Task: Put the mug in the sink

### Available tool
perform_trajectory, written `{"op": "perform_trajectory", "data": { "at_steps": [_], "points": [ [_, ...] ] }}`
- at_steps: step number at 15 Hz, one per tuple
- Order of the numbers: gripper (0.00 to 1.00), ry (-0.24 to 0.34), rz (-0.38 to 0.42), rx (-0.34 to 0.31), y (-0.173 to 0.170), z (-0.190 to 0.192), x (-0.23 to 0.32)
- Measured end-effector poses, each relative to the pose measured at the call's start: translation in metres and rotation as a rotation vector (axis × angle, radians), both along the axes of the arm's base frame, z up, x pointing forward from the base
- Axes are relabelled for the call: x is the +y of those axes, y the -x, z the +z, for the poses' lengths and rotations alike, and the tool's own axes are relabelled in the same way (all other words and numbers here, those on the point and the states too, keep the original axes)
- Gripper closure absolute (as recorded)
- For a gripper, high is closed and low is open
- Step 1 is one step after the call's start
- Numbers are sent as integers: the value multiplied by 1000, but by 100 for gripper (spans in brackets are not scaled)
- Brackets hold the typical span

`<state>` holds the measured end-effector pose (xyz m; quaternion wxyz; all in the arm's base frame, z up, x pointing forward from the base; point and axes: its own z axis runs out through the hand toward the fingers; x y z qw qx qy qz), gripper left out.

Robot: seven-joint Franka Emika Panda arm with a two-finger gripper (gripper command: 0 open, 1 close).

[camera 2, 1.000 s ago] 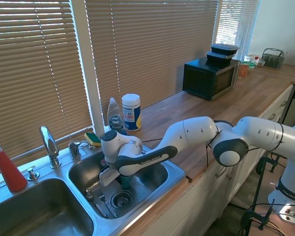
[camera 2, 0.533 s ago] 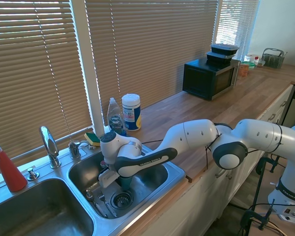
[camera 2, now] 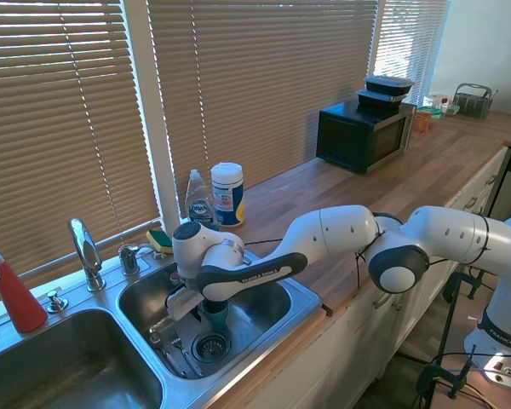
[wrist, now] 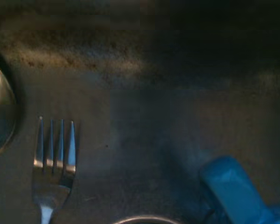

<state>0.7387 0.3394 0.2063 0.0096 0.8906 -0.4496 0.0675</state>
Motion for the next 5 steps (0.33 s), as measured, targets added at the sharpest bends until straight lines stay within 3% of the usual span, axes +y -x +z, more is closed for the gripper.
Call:
{"op": "perform_trajectory", "data": {
  "at_steps": [5],
  "points": [
    [0, -16, -3, -55, -4, 87, 1]
  ]
}}
